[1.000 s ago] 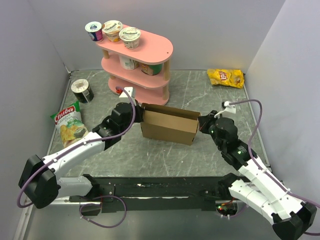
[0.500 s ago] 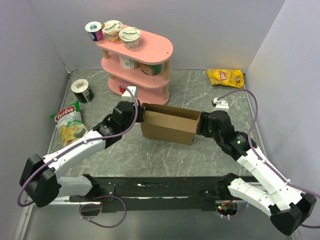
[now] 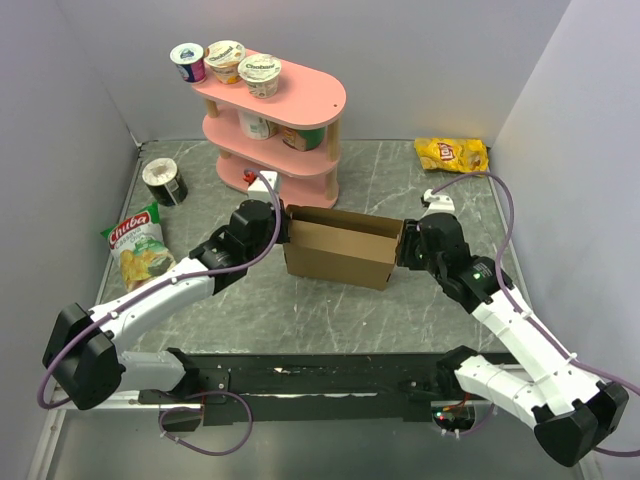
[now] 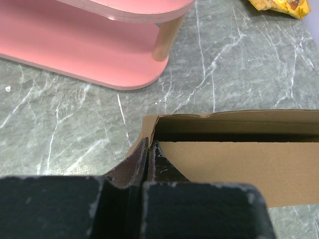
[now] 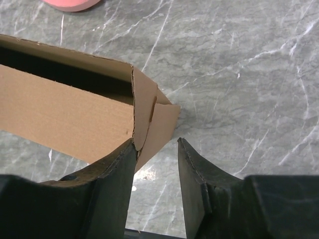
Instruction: Fold the paper box
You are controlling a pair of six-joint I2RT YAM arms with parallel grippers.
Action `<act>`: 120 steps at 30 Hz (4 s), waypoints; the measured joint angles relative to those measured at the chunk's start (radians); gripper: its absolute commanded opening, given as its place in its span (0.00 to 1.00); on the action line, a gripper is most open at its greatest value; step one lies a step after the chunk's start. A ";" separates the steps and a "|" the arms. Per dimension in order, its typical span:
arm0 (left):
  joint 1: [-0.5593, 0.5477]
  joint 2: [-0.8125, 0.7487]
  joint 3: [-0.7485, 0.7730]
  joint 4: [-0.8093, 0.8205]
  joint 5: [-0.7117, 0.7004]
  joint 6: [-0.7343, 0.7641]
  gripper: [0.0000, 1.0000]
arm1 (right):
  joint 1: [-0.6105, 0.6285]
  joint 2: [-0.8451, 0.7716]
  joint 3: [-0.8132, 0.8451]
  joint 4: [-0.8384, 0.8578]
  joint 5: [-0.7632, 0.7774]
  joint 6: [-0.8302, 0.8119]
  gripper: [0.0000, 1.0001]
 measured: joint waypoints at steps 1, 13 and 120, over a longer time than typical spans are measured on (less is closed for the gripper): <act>-0.001 0.000 0.000 0.000 -0.001 0.000 0.01 | -0.004 0.000 0.000 0.001 -0.004 0.000 0.48; -0.012 0.004 0.003 -0.006 -0.022 0.002 0.01 | -0.043 0.000 0.000 0.039 -0.045 0.000 0.36; -0.092 0.042 0.045 -0.047 -0.130 0.009 0.01 | -0.089 0.041 0.163 -0.033 -0.084 -0.116 0.47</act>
